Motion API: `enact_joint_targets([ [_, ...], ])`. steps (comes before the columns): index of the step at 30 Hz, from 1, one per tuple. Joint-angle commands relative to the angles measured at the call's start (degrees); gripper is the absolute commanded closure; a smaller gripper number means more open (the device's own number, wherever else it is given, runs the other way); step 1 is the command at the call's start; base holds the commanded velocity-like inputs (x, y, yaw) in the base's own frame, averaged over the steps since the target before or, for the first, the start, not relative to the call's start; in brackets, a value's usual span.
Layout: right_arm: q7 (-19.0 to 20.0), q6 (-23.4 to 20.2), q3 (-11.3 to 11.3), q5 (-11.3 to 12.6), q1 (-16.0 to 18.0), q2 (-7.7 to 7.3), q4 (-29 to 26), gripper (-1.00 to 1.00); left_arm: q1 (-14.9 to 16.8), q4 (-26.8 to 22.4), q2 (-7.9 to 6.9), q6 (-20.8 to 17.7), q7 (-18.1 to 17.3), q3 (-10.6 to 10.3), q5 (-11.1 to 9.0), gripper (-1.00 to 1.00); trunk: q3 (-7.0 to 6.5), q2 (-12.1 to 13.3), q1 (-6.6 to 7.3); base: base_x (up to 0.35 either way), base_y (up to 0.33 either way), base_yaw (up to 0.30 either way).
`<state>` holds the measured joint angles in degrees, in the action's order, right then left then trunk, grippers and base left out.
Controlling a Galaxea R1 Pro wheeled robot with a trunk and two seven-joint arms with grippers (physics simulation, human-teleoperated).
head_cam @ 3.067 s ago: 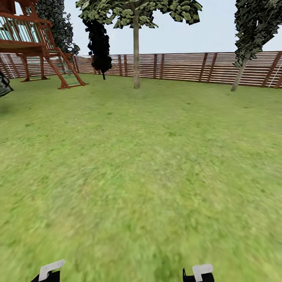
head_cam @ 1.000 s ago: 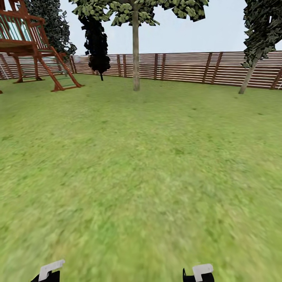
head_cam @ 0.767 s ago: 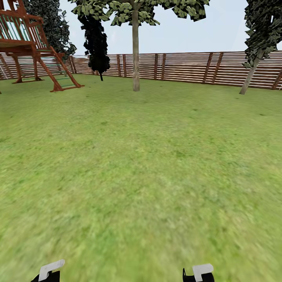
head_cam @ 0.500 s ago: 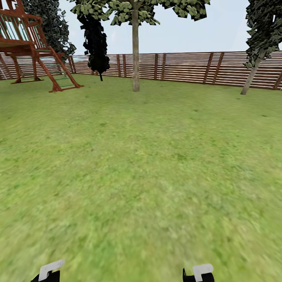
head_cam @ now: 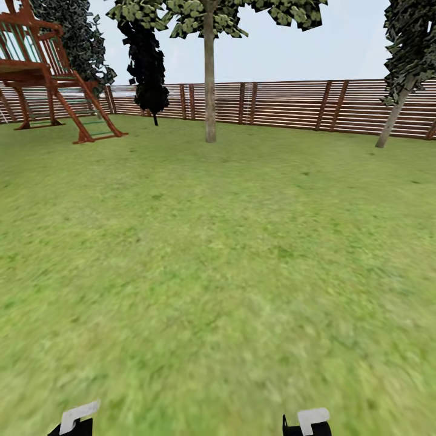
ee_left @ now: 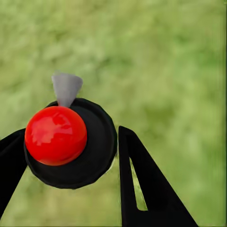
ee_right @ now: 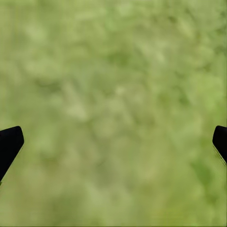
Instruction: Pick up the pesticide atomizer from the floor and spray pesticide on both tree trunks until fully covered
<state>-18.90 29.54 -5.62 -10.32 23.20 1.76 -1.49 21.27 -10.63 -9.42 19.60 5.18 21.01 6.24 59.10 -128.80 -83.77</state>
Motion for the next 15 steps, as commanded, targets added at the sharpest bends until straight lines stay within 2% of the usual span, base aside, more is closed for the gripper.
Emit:
enact_joint_targets([
  [1,0.00,0.00,0.00,0.00,0.00,0.00,0.00,-1.00,0.00,-0.01,0.00,0.00,0.01,0.00,0.00,1.00,0.00,0.00,0.00,0.337,0.000,0.000],
  [15,0.00,-0.01,0.00,0.03,0.00,0.00,-0.01,-1.00,0.00,-0.09,0.00,0.00,-0.08,0.00,0.00,1.00,0.00,0.00,0.00,0.337,0.000,0.000],
])
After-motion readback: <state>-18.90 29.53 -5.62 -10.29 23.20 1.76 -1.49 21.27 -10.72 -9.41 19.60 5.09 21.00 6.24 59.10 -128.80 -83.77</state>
